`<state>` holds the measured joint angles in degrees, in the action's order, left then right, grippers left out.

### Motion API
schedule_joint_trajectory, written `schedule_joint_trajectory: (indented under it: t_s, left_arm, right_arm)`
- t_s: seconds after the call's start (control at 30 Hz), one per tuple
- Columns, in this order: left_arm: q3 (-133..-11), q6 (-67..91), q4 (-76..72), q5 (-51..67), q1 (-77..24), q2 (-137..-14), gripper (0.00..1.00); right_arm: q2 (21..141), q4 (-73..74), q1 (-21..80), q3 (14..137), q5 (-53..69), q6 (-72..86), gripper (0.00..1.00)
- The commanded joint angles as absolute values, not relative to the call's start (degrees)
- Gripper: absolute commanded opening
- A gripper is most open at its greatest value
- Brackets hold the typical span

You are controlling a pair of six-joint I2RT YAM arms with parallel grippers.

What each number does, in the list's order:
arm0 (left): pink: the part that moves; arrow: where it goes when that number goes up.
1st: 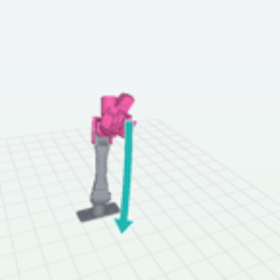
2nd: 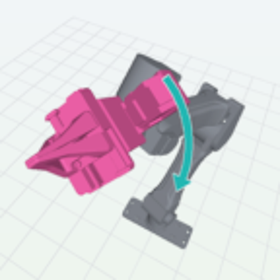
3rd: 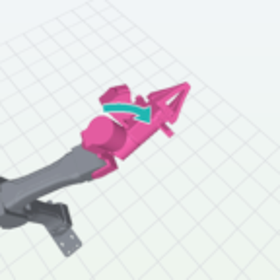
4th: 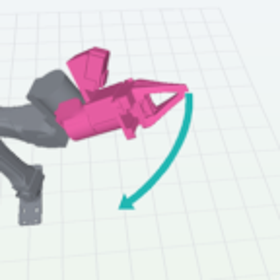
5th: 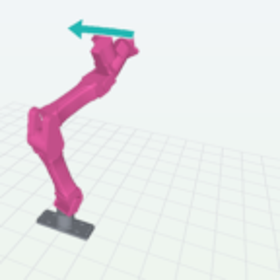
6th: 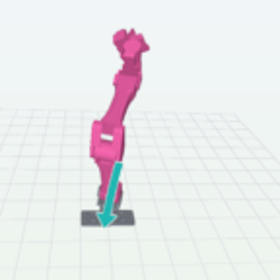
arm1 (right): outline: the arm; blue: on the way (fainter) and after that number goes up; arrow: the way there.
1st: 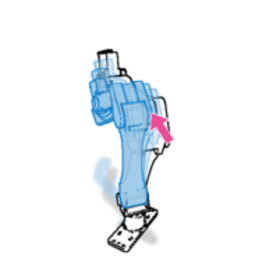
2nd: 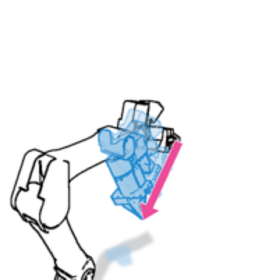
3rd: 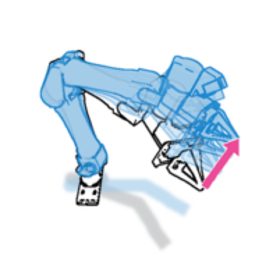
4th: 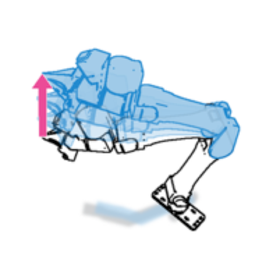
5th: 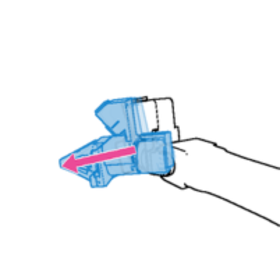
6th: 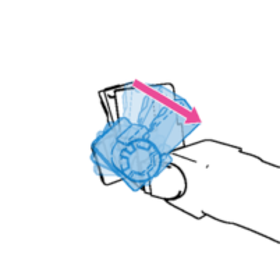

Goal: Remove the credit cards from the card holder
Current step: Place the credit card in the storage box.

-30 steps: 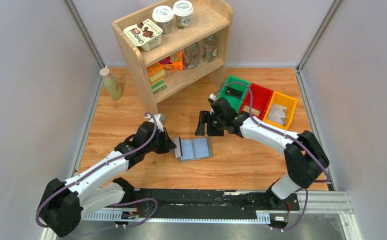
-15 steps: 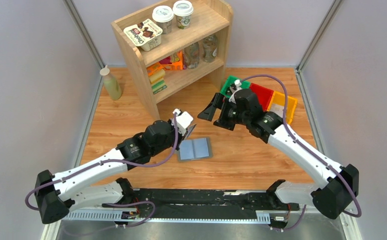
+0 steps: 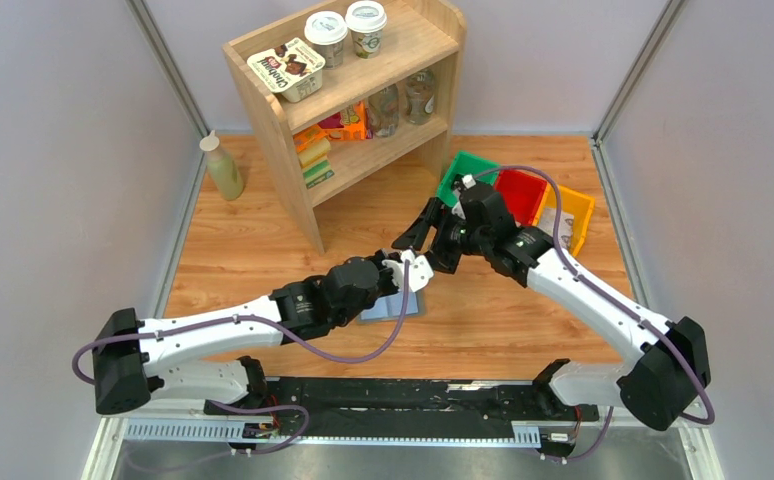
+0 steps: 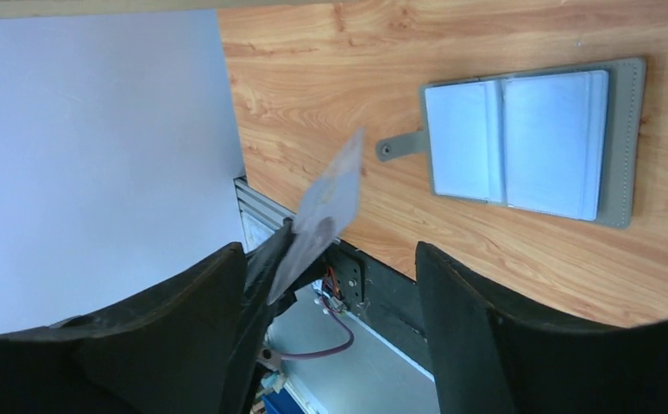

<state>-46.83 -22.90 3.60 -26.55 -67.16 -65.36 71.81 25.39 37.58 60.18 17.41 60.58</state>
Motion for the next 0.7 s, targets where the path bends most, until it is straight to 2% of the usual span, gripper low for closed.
schedule_joint_trajectory:
  t_s: [0.0,0.17,0.23,0.27,0.3,0.33,0.5,0.53,0.67]
  left_arm:
    - [-49.7,-29.4,-3.3,-29.0,-67.9,-65.9,0.00]
    - [-49.5,-28.7,-3.3,-28.2,-67.9,-66.5,0.01]
    - [-50.0,-27.1,-1.9,-28.0,-67.9,-67.1,0.06]
    - [-50.6,-26.1,-1.5,-28.2,-67.9,-67.1,0.09]
    - [-50.9,-25.5,-0.7,-28.4,-67.9,-67.3,0.16]
    - [-51.3,-24.6,-0.6,-29.5,-67.9,-67.3,0.20]
    - [-53.1,-19.8,3.3,-31.1,-66.4,-65.7,0.55]
    - [-53.6,-16.6,4.7,-30.1,-64.7,-64.7,0.56]
    - [-54.8,-6.1,13.8,-24.7,-58.2,-60.1,0.76]
  right_arm:
    - [73.0,21.8,37.8,59.3,19.6,62.8,0.68]
    - [72.6,18.3,37.0,58.4,19.1,64.2,0.21]
    - [72.6,18.3,36.0,58.9,19.2,63.9,0.03]
    - [72.4,18.3,35.3,59.1,19.1,63.5,0.00]
    - [72.2,18.1,34.6,59.1,18.9,63.1,0.00]
    - [72.1,18.0,34.0,59.3,18.8,62.6,0.00]
    - [71.0,18.1,28.8,59.6,19.7,56.6,0.00]
    - [70.8,18.3,27.2,59.6,19.9,54.3,0.00]
    - [68.7,22.9,20.5,59.3,18.3,44.8,0.00]
